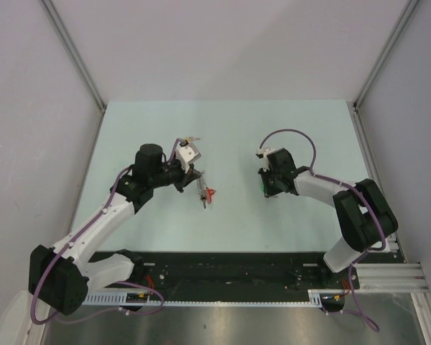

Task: Put the keys on the keyring

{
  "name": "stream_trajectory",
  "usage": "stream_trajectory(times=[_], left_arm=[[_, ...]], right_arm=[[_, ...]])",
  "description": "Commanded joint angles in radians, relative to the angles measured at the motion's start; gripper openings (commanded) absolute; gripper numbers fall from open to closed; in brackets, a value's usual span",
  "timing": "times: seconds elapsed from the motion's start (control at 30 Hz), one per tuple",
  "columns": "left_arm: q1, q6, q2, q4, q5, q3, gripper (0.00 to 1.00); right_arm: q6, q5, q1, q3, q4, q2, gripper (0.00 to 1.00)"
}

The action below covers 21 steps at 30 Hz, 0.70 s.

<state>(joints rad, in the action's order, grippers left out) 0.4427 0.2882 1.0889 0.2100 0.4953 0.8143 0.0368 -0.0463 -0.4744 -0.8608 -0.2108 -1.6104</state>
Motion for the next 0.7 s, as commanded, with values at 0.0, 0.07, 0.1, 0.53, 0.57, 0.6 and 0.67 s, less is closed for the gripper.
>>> stream_trajectory(times=[0.0, 0.07, 0.1, 0.53, 0.57, 0.6, 0.67], left_arm=[[0.002, -0.007, -0.001, -0.023, -0.001, 0.057, 0.0], [0.002, -0.004, -0.003, -0.02, -0.003, 0.059, 0.0], [0.002, -0.004, -0.001, -0.017, -0.004, 0.059, 0.0], [0.002, 0.064, -0.043, 0.003, 0.029, 0.06, 0.01], [0.002, 0.072, -0.05, 0.005, 0.044, 0.06, 0.0], [0.002, 0.08, -0.064, 0.005, 0.058, 0.062, 0.01], [0.002, 0.112, -0.078, 0.012, 0.106, 0.062, 0.01]], right_arm=[[-0.015, 0.003, -0.013, -0.037, 0.013, -0.009, 0.1], [-0.017, 0.011, -0.018, -0.037, 0.008, -0.005, 0.03], [-0.018, 0.017, -0.023, -0.038, 0.008, 0.006, 0.01], [-0.17, -0.012, -0.185, -0.037, 0.033, 0.295, 0.0], [-0.187, -0.027, -0.205, -0.035, 0.059, 0.317, 0.0], [-0.207, -0.059, -0.229, -0.026, 0.074, 0.343, 0.0], [-0.256, -0.096, -0.286, -0.02, 0.12, 0.406, 0.0]])
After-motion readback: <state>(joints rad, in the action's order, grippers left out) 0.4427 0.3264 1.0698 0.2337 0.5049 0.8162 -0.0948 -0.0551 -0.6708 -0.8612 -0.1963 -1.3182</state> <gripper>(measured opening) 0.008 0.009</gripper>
